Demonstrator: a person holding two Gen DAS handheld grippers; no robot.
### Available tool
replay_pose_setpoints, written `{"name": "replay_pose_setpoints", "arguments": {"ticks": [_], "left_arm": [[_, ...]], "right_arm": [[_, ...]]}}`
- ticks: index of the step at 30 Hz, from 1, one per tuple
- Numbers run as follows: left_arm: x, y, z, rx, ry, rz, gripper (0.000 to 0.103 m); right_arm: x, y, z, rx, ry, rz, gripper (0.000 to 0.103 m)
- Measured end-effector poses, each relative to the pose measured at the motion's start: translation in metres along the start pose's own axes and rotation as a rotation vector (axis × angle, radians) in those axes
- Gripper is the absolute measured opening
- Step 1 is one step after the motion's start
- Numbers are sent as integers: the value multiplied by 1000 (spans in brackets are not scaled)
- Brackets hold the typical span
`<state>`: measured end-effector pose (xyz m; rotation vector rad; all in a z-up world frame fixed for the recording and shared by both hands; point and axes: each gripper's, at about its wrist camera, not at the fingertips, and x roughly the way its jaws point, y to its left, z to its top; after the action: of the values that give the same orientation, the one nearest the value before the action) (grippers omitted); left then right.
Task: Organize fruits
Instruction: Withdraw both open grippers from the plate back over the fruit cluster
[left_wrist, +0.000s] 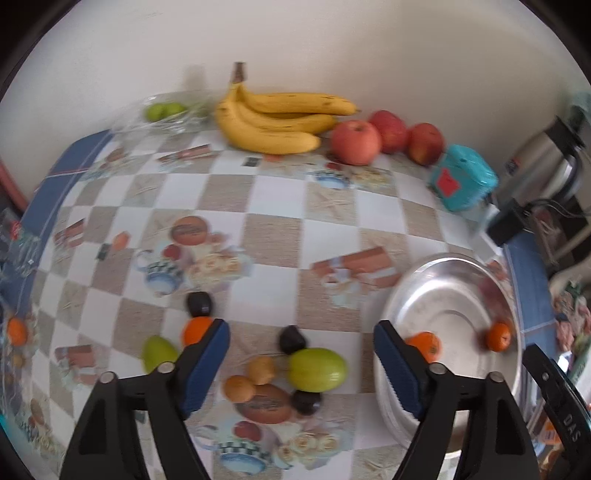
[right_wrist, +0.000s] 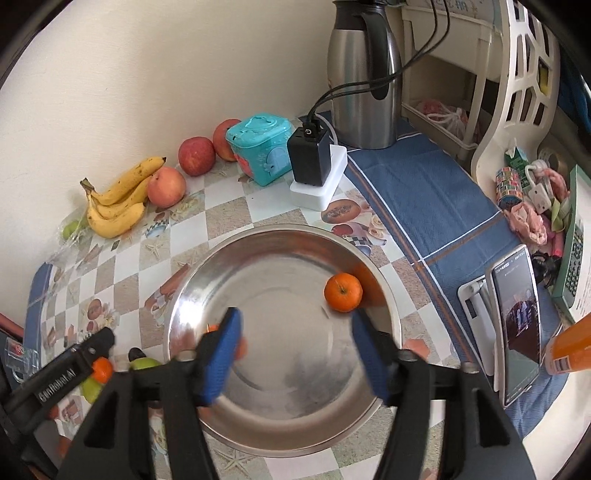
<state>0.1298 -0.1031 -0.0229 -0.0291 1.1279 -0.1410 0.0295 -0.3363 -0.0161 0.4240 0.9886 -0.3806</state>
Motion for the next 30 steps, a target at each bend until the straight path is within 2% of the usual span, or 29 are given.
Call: {"name": "replay_pose_setpoints", "arguments": {"ticks": [2, 4, 6, 11, 19, 23, 30], "left_arm": [[0, 7, -1, -16, 1, 24, 92], [1, 13, -2, -28, 7, 38, 98], [3, 19, -4, -37, 17, 64, 101], [1, 27, -9, -19, -20, 112, 102], [-7, 41, -13, -39, -36, 106, 103], [-10, 55, -16, -82, -13, 80, 103], [-14, 82, -19, -118, 5, 94, 103]], "right_arm": [[1, 3, -2, -18, 5, -1, 70], [3, 6, -3, -30, 4, 5, 82], [4, 8, -5, -40, -6, 2, 87], [-2, 14, -8, -63, -51, 33, 89], [-3, 22, -16, -86, -63, 46, 89], [-1, 29, -20, -90, -38, 77, 89], [10, 54, -35, -141, 45, 103, 89]]}}
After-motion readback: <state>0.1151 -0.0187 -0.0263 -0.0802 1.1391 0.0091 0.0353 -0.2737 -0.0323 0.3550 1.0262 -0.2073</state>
